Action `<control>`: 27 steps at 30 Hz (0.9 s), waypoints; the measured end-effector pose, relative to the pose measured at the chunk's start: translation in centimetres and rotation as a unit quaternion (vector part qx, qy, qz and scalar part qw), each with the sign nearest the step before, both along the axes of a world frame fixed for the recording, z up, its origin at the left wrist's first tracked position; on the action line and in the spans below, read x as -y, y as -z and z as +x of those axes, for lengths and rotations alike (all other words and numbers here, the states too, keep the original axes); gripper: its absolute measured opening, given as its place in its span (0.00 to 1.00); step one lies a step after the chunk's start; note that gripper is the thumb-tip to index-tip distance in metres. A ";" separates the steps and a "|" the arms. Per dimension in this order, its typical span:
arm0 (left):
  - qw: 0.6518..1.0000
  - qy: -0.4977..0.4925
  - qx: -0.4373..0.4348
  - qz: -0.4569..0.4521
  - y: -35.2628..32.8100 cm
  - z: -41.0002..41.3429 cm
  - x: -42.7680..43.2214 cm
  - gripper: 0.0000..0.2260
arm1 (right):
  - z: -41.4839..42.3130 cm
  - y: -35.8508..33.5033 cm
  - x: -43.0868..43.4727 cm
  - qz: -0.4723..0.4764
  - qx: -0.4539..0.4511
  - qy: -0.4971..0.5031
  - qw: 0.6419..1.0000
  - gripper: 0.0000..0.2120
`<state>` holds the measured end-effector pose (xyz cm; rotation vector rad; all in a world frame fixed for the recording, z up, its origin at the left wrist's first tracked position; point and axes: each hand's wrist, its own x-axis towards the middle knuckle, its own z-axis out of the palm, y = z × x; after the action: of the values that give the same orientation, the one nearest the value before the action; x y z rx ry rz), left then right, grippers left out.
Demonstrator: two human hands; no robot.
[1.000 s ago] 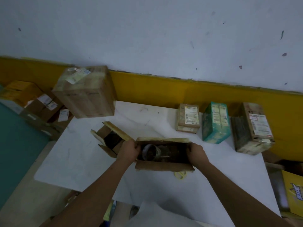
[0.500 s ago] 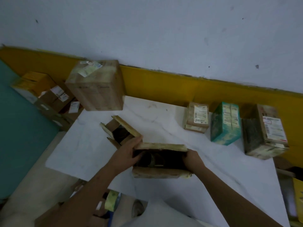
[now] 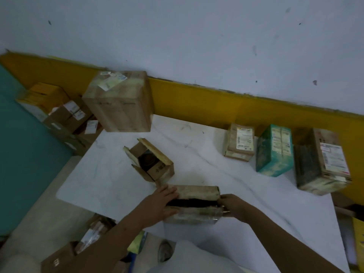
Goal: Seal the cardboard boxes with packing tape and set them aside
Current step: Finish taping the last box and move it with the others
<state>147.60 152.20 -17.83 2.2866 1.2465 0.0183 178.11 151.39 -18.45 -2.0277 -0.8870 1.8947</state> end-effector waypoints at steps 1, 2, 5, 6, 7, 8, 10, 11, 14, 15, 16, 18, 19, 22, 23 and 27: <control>1.000 -0.005 0.007 -0.015 0.0 0.1 -0.3 0.44 | 0.4 -0.2 0.1 0.002 -0.036 0.031 0.999 0.11; 0.999 -0.012 -0.001 -0.034 0.0 0.2 -0.6 0.44 | 0.6 -0.1 0.2 0.012 -0.054 0.063 0.996 0.14; 0.999 -0.011 -0.011 0.050 -0.4 1.2 -1.3 0.30 | -0.5 -0.6 0.7 0.125 0.074 -0.008 0.989 0.26; 0.997 0.001 -0.022 0.077 -0.4 1.6 -1.3 0.25 | -1.2 -0.7 1.0 0.176 0.138 -0.084 0.971 0.30; 0.995 0.004 -0.046 0.091 -0.2 2.0 -1.2 0.21 | -1.9 -0.5 1.3 0.226 0.182 -0.155 0.944 0.34; 0.992 0.005 -0.070 0.108 0.3 2.2 -1.0 0.20 | -2.5 0.0 1.5 0.256 0.217 -0.211 0.918 0.35; 0.986 0.013 -0.119 0.113 1.7 2.9 -0.4 0.21 | -3.3 1.4 2.0 0.267 0.268 -0.275 0.884 0.33; 0.985 0.014 -0.139 0.106 2.4 3.1 0.1 0.24 | -3.5 2.1 2.2 0.266 0.292 -0.296 0.870 0.34; 0.984 0.018 -0.157 0.083 3.6 3.2 1.3 0.39 | -4.1 3.3 2.8 0.252 0.331 -0.304 0.857 0.43; 0.985 0.024 -0.156 0.073 3.7 3.2 1.5 0.44 | -4.3 3.2 2.9 0.248 0.339 -0.302 0.856 0.41; 0.985 0.030 -0.154 0.068 3.8 3.2 1.6 0.47 | -4.5 2.9 3.2 0.248 0.348 -0.295 0.854 0.38; 0.984 0.030 -0.161 0.065 4.1 3.3 1.4 0.49 | -4.8 2.4 3.4 0.269 0.361 -0.274 0.850 0.36; 0.984 0.027 -0.165 0.061 4.1 3.2 1.3 0.50 | -5.0 2.3 3.3 0.277 0.358 -0.267 0.851 0.35; 0.985 0.029 -0.161 0.054 4.3 3.1 1.0 0.48 | -5.0 2.9 3.0 0.288 0.339 -0.255 0.858 0.32; 0.987 0.038 -0.148 0.056 4.1 3.0 0.9 0.47 | -4.9 3.2 2.9 0.292 0.337 -0.252 0.859 0.32; 0.999 0.007 -0.019 0.041 3.3 1.8 0.7 0.40 | -4.8 2.8 2.8 0.284 0.372 -0.259 0.845 0.31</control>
<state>149.42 151.54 -21.12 2.3759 1.2701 0.0203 173.35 148.55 -21.20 -2.2249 -2.0572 0.7247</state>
